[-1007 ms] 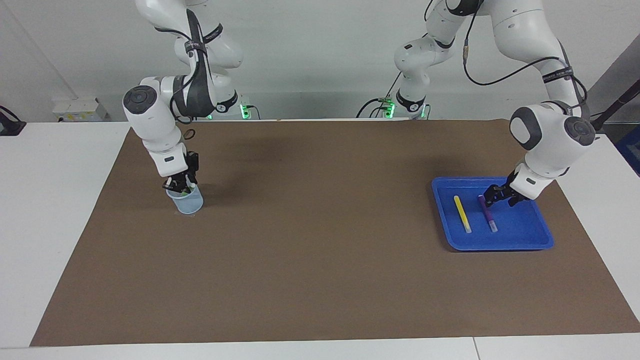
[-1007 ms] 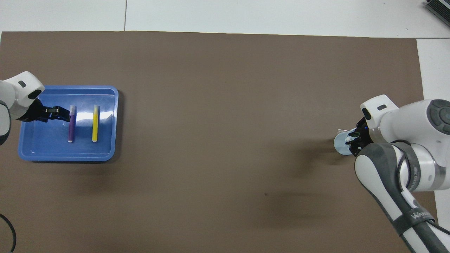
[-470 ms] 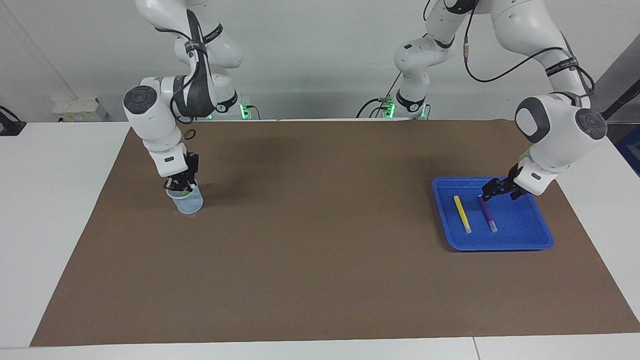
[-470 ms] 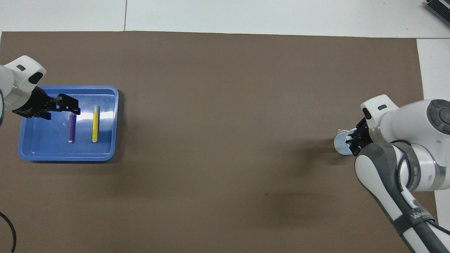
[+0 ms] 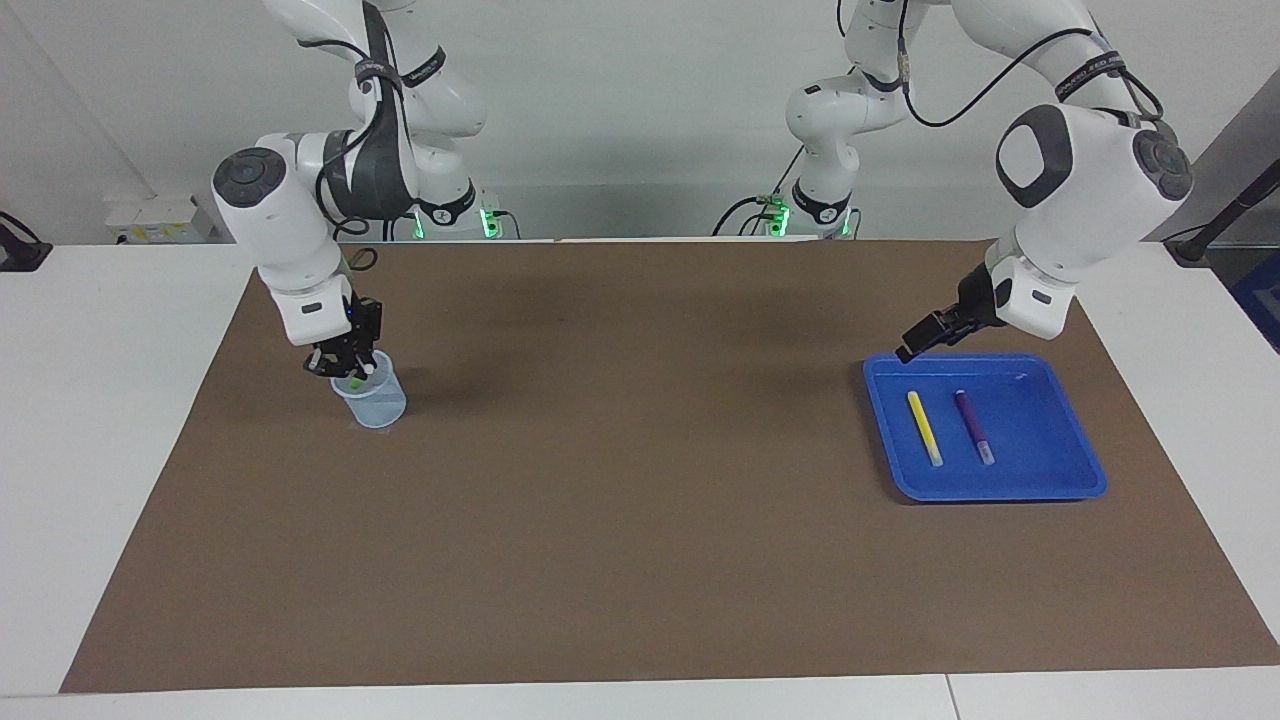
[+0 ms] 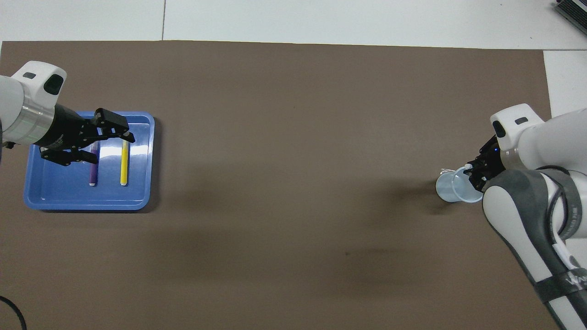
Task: Right arm passes pens to left for tray arrangement
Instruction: 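Pull the green pen from the cup with the right gripper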
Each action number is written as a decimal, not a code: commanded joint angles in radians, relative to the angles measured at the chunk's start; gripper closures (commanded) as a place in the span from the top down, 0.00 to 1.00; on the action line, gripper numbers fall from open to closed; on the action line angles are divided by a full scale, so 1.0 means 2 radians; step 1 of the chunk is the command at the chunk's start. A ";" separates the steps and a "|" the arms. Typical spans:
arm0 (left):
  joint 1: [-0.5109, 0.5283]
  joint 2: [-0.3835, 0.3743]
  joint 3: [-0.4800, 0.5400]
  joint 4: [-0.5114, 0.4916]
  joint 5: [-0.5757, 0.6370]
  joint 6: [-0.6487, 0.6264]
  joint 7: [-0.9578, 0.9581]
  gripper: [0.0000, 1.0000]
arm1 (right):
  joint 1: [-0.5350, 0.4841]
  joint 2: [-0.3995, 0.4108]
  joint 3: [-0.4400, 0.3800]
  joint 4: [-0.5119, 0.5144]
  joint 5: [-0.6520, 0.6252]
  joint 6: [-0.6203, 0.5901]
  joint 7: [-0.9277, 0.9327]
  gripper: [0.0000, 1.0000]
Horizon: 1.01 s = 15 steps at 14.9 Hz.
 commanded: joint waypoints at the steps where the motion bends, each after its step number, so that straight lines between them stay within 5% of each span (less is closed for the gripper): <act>1: -0.015 -0.023 0.003 -0.007 -0.040 -0.004 -0.084 1.00 | -0.005 0.001 0.005 0.052 -0.002 -0.032 0.036 0.00; 4: -0.035 -0.034 0.003 -0.008 -0.081 0.007 -0.189 0.99 | 0.003 0.006 0.007 0.118 0.014 -0.089 0.085 0.00; 9: -0.049 -0.055 0.003 -0.009 -0.125 0.029 -0.323 0.95 | 0.020 0.001 0.007 0.153 0.126 -0.161 0.264 0.00; 15: -0.050 -0.070 0.003 -0.010 -0.145 0.033 -0.382 0.94 | 0.076 -0.002 0.010 0.139 0.296 -0.102 0.557 0.00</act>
